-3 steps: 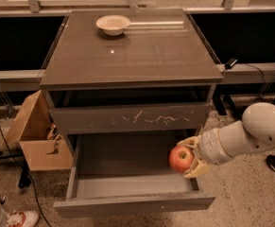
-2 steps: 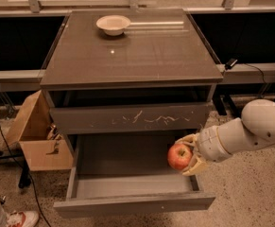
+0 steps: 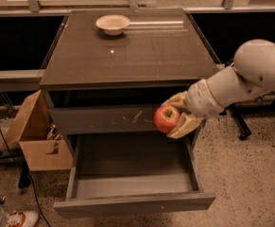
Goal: Pick apple from middle drawer and place on counter
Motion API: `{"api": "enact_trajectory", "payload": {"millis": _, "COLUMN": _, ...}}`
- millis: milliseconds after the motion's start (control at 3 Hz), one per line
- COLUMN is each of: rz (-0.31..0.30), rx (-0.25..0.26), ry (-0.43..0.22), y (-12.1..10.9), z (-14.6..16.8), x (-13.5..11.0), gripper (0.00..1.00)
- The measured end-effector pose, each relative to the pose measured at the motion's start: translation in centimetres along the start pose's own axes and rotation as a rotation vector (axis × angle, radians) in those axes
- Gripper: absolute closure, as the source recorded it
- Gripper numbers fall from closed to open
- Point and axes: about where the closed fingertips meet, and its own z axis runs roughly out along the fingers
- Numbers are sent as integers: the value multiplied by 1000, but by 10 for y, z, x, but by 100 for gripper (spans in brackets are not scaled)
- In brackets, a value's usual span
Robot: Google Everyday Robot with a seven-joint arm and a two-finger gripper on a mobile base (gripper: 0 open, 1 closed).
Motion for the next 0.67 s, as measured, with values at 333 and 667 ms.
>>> {"api": "enact_trajectory", "payload": {"millis": 333, "rz": 41, "rx": 41, "ry": -48, "y": -34, "z": -16, "x": -28, "gripper": 100}}
{"api": "enact_trajectory", "payload": {"millis": 667, "rz": 100, "rx": 124, "ry": -81, "y": -65, "z": -20, "x": -34, "gripper": 100}}
